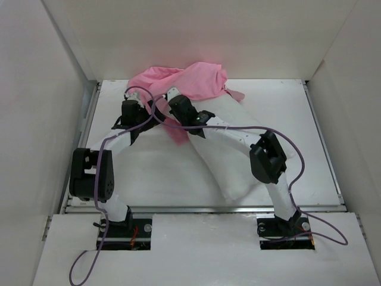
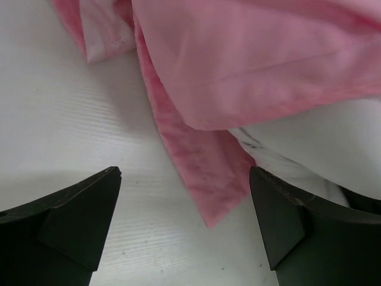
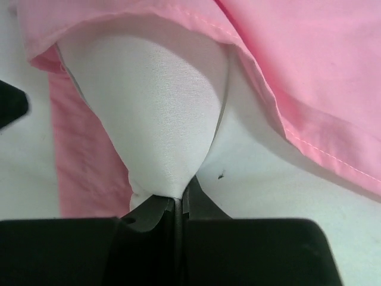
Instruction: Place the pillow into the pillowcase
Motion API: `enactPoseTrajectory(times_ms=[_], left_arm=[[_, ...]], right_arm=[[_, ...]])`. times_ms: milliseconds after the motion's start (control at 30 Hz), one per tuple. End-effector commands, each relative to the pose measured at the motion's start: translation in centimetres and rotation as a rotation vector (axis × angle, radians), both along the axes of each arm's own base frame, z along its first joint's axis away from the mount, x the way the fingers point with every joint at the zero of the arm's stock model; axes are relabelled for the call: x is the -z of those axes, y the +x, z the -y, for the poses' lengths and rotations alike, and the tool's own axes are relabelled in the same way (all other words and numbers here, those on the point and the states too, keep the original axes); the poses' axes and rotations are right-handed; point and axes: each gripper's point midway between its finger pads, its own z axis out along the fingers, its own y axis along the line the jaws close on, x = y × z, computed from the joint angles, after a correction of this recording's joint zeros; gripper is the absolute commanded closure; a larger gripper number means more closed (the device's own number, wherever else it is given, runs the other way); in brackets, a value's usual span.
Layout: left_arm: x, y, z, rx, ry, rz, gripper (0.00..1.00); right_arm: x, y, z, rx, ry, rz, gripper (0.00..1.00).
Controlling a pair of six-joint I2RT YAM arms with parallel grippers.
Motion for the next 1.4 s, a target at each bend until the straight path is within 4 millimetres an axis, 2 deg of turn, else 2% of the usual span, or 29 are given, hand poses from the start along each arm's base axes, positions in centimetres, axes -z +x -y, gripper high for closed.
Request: enactPoseTrajectory(times_ms=[0, 33, 167, 200, 233, 300, 333, 400, 433, 467, 500, 567, 600, 633, 667, 700, 733, 800, 833, 867, 967, 1000, 1033, 1133, 1167, 1200, 1233, 1300, 1367], left_arm=[[-2.7, 2.7, 1.6, 0.031, 0.064, 0.121, 0.12], [-2.5, 3.1, 1.3, 0.01, 0.077, 0.119, 0.12], [-0.8, 4.2, 1.5, -0.001, 0.061, 0.093, 0.12], [-1.1, 4.7, 1.6, -0.006, 0.051, 0.104, 0.12], [-1.3, 5.2, 1.3, -0.025, 0.061, 0.109, 0.12], [-1.3, 6.1, 0.6, -0.09, 0.06, 0.108, 0.17], [-2.0, 6.5, 0.5, -0.099, 0.062, 0.123, 0.19], [-2.0, 7.3, 0.4, -0.126, 0.081, 0.125, 0.31], [-2.1, 8.0, 0.2, -0.14, 0.118, 0.132, 0.34], [-2.1, 8.0, 0.1, -0.148, 0.123, 0.132, 0.34], [-2.7, 8.6, 0.2, -0.149, 0.121, 0.141, 0.38], [-1.6, 8.9, 0.2, -0.14, 0.139, 0.106, 0.58], [-2.1, 9.1, 0.4, -0.132, 0.131, 0.116, 0.67], [-1.6, 9.0, 1.1, -0.114, 0.129, 0.106, 0.75], [-1.8, 9.1, 1.1, -0.115, 0.127, 0.115, 0.94], [-1.4, 8.7, 1.7, -0.102, 0.128, 0.107, 1.0], [-1.4, 8.7, 1.8, -0.094, 0.124, 0.106, 1.0], [-2.7, 8.1, 3.6, -0.035, 0.117, 0.137, 1.0], [-2.9, 7.8, 4.0, -0.022, 0.123, 0.143, 1.0], [-4.0, 6.6, 5.5, 0.022, 0.119, 0.159, 1.0], [-5.3, 3.7, 7.8, 0.106, 0.116, 0.177, 1.0], [-6.7, 1.9, 9.2, 0.143, 0.11, 0.191, 1.0], [-7.0, 0.9, 10.0, 0.177, 0.101, 0.187, 1.0], [-6.8, -2.8, 12.0, 0.256, 0.091, 0.139, 1.0], [-6.8, -3.8, 12.6, 0.287, 0.067, 0.125, 1.0], [-6.5, -4.8, 13.1, 0.331, 0.044, 0.112, 1.0], [-7.6, -6.5, 14.5, 0.417, -0.015, 0.118, 1.0], [-8.3, -9.3, 15.9, 0.52, -0.035, 0.108, 1.0], [-8.8, -10.7, 16.4, 0.589, 0.012, 0.119, 1.0]], right_arm=[[-5.7, 0.2, -0.4, -0.023, 0.153, 0.06, 1.0], [-6.4, 0.1, -0.3, -0.023, 0.158, 0.064, 1.0], [-6.9, -0.1, -0.1, -0.023, 0.159, 0.065, 1.0], [-7.4, -0.2, 0.0, -0.024, 0.166, 0.071, 1.0], [-6.8, -0.5, -0.4, -0.048, 0.167, 0.052, 1.0], [-7.5, -0.9, -0.4, -0.067, 0.184, 0.052, 1.0], [-7.5, -1.0, -0.6, -0.072, 0.195, 0.045, 1.0], [-7.9, -1.4, -0.4, -0.075, 0.21, 0.042, 1.0], [-8.7, -1.6, -0.4, -0.085, 0.224, 0.047, 1.0], [-8.0, -1.5, -0.1, -0.084, 0.217, 0.034, 1.0], [-9.0, -1.5, -0.1, -0.082, 0.244, 0.049, 1.0], [-9.1, -1.1, 0.1, -0.075, 0.265, 0.049, 1.0], [-9.1, -1.1, 0.1, -0.074, 0.266, 0.049, 1.0], [-9.7, -0.6, 0.4, -0.055, 0.292, 0.053, 1.0], [-9.7, -0.6, 0.4, -0.05, 0.303, 0.049, 1.0], [-10.8, -0.1, 0.6, -0.039, 0.329, 0.066, 1.0], [-11.0, 0.1, 0.3, -0.035, 0.346, 0.071, 1.0], [-12.0, 0.5, -0.3, -0.022, 0.402, 0.081, 1.0], [-12.2, 0.6, -0.8, -0.023, 0.433, 0.082, 1.0], [-11.4, 0.7, -1.6, -0.029, 0.458, 0.056, 1.0], [-11.5, 1.4, -2.8, 0.006, 0.564, 0.051, 1.0], [-12.6, 1.7, -3.2, 0.031, 0.644, 0.07, 1.0], [-12.3, 1.9, -3.2, 0.047, 0.668, 0.075, 1.0], [-15.9, 1.9, -3.1, 0.064, 0.825, 0.145, 1.0], [-15.4, 1.6, -3.4, 0.048, 0.843, 0.138, 1.0], [-16.0, 1.5, -3.5, 0.03, 0.866, 0.15, 1.0], [-16.0, 1.7, -3.8, 0.029, 0.883, 0.155, 1.0], [-14.0, 2.8, -4.2, 0.072, 0.862, 0.141, 1.0], [-12.8, 3.4, -4.6, 0.089, 0.844, 0.133, 1.0]])
